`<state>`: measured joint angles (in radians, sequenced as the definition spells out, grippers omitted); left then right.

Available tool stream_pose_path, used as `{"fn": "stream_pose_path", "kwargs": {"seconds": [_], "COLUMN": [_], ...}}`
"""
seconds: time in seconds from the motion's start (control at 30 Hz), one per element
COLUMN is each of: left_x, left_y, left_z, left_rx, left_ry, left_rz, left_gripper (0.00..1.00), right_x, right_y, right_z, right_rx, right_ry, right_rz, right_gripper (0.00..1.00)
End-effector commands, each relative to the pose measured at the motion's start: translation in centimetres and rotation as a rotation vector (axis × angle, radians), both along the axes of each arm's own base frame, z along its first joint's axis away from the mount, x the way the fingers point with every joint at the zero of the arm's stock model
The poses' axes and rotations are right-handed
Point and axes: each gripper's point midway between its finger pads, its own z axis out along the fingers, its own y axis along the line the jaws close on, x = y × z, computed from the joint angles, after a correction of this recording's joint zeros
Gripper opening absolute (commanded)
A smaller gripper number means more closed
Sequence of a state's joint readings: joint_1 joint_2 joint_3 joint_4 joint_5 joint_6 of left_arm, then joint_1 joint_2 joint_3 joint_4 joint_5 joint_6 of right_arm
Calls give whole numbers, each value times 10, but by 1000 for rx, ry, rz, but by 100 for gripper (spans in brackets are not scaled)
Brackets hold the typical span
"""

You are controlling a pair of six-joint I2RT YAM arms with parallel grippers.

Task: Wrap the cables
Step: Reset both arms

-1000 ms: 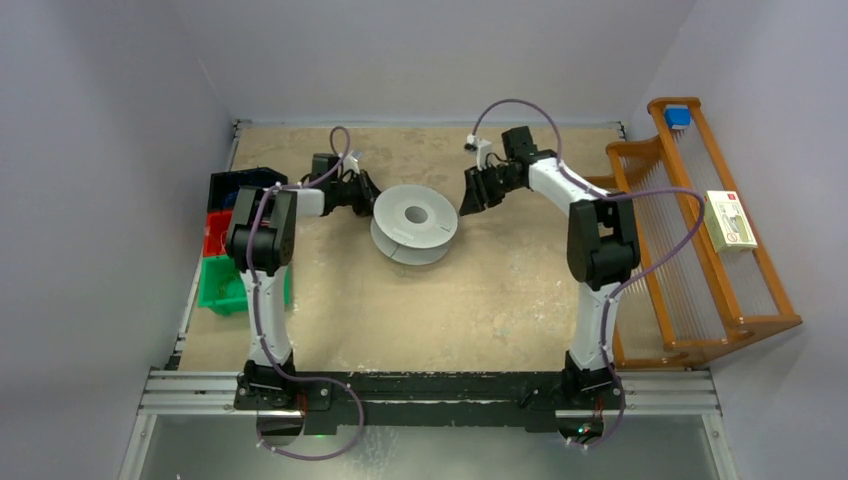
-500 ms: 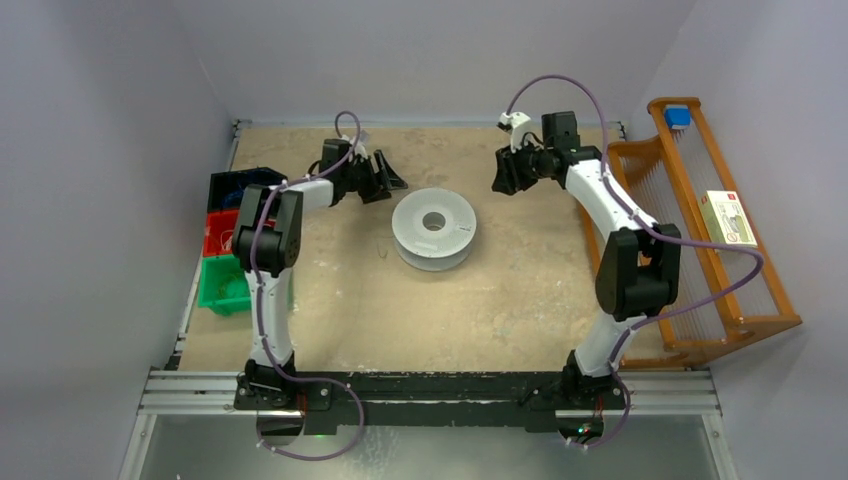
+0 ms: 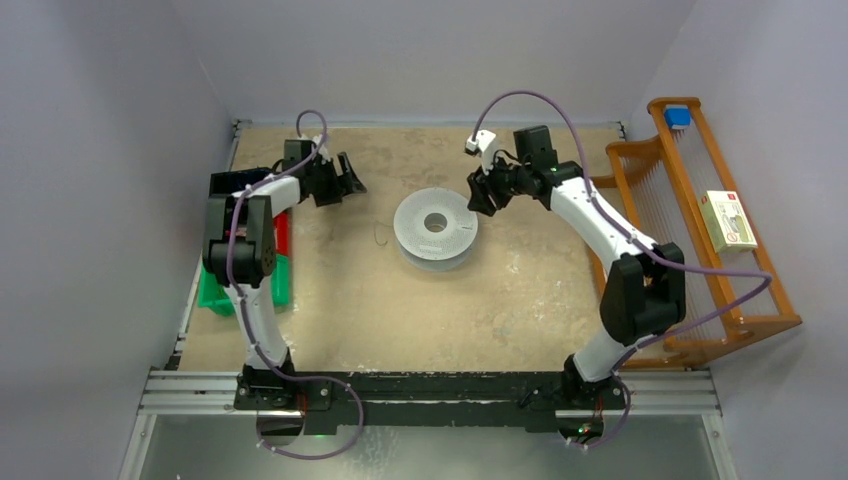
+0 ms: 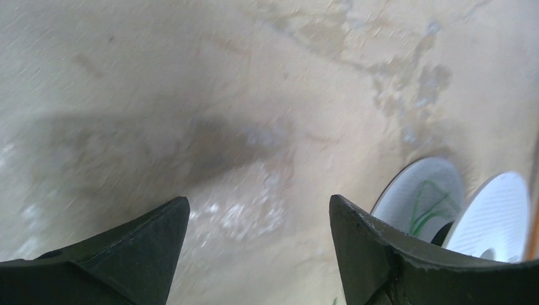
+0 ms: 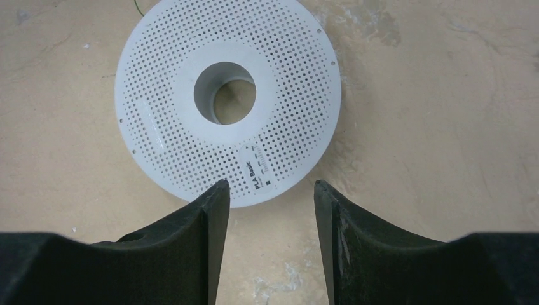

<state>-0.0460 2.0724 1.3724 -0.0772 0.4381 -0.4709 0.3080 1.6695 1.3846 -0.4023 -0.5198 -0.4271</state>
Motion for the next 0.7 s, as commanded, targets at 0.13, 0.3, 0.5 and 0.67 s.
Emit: {"fn": "stream_pose_path", "kwargs": {"seconds": [0.13, 0.3, 0.5, 0.67], "left_x": [-55, -93, -142, -182], "left_y": [32, 39, 48, 47], "left_z": [38, 73, 117, 142], "left_rx": [268, 351, 459, 501], "left_ry": [-91, -179, -297, -366], "left_rz": [-192, -313, -392, -466], "left_gripper": [87, 91, 96, 97], "right_x": [-6, -9, -18, -54], "right_y": [-18, -36, -61, -69], "right_z": [38, 66, 125, 162], "right_rx": [-40, -31, 44, 190], "right_ry": [-225, -307, -437, -510], "right_rz": [-47, -177, -373, -427], "right_gripper": [89, 99, 99, 99]}}
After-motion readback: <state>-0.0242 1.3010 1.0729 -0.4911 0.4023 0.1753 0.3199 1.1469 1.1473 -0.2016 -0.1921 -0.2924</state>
